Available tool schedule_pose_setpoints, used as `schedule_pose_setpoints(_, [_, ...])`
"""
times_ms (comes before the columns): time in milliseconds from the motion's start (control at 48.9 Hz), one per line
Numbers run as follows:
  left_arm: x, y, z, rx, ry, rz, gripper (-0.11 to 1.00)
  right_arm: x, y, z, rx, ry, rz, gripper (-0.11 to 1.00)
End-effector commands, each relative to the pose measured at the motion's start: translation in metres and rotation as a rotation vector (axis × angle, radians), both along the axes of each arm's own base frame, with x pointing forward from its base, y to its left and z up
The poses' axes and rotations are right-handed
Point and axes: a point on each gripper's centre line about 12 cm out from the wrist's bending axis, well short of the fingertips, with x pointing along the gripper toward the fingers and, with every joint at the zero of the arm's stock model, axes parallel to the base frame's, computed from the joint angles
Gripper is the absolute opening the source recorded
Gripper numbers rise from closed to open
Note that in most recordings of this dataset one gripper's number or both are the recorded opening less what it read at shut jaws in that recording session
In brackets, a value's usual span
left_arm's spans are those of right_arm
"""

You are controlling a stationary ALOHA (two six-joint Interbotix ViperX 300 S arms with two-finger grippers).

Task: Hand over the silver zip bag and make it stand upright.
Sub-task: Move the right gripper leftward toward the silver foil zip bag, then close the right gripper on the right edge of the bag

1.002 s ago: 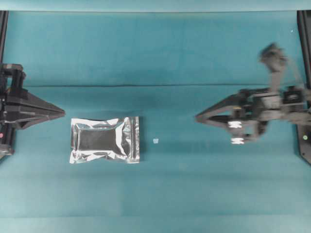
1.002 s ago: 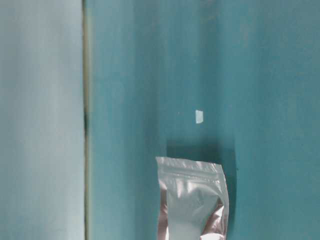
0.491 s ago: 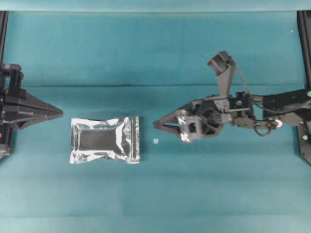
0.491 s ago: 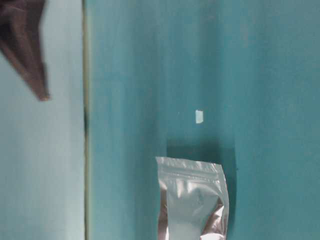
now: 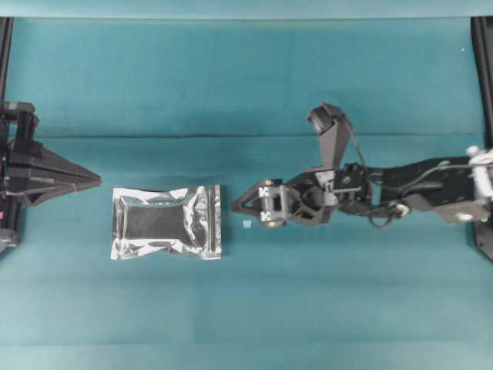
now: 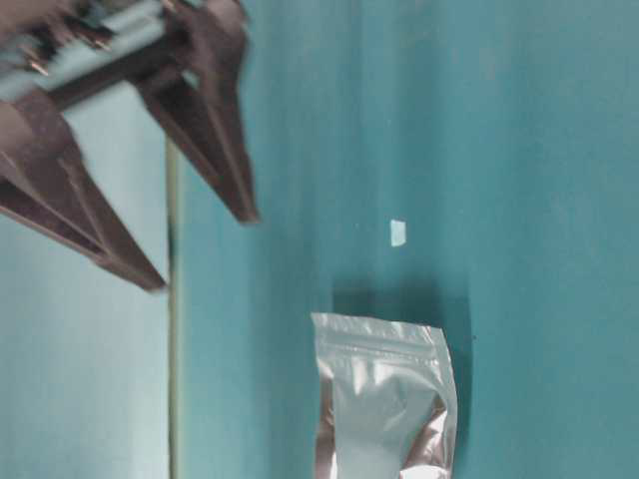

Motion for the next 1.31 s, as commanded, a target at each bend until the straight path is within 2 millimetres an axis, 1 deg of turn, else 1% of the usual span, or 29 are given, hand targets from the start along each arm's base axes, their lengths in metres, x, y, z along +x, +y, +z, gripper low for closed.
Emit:
schedule_pose_setpoints(0, [0.002,0.0,0.008,-0.001,-0.017,0.0,0.0,0.006,0.004,-0.006,0.032,-0.045,-0.028,0.9])
schedule_pose_setpoints(164, [0.002,0.0,0.006,0.0,-0.006,0.0,0.0,0.011,0.008,-0.027,0.063,-0.044,-0.051,0.91])
schedule_pose_setpoints(266, [0.002,0.0,0.006,0.0,-0.003,0.0,0.0,0.013,0.009,-0.036,0.067,-0.025,-0.055,0.91])
schedule_pose_setpoints(532, [0.002,0.002,0.005,0.0,0.0,0.009,0.0,0.023,0.006,-0.048,0.067,-0.01,-0.064,0.9])
schedule_pose_setpoints(879, [0.002,0.002,0.004,0.0,0.002,0.011,0.0,0.05,0.006,-0.055,0.068,-0.024,-0.066,0.9])
schedule_pose_setpoints(1043, [0.002,0.002,0.003,0.0,0.005,0.011,0.0,0.055,0.006,-0.064,0.074,0.004,-0.066,0.9])
schedule_pose_setpoints(1288, [0.002,0.002,0.002,-0.001,0.008,0.011,0.0,0.068,0.006,-0.068,0.075,-0.005,-0.067,0.9])
